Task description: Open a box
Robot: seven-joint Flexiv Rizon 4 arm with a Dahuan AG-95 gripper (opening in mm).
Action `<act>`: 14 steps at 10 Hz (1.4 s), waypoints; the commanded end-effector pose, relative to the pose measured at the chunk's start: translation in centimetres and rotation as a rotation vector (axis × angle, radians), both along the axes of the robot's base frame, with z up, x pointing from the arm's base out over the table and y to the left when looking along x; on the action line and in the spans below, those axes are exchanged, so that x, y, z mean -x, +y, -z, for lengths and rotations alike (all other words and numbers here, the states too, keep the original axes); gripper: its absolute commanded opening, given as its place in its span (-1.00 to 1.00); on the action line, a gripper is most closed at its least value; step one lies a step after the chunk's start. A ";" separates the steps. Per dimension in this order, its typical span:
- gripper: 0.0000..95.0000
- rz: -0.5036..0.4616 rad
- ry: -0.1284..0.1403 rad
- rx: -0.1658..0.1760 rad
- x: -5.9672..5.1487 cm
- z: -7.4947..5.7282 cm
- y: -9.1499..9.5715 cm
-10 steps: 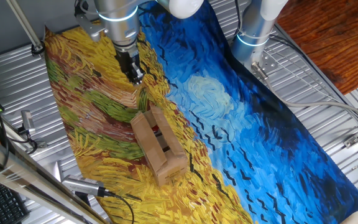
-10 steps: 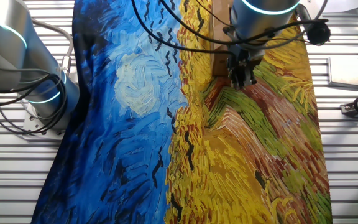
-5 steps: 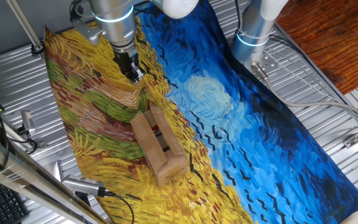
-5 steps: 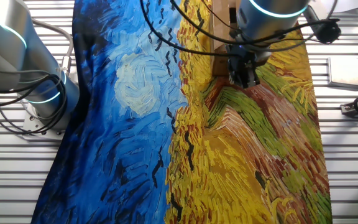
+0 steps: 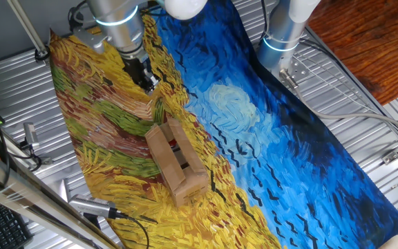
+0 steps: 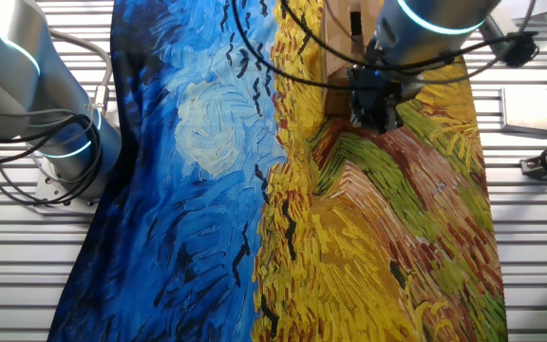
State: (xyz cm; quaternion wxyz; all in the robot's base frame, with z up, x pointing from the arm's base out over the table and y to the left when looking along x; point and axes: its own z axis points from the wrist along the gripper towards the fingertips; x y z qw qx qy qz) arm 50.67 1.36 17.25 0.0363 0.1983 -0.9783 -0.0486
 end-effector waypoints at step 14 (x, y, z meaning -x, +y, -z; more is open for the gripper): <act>-1.00 -0.015 0.024 -0.028 -2.2 -1.6 9.7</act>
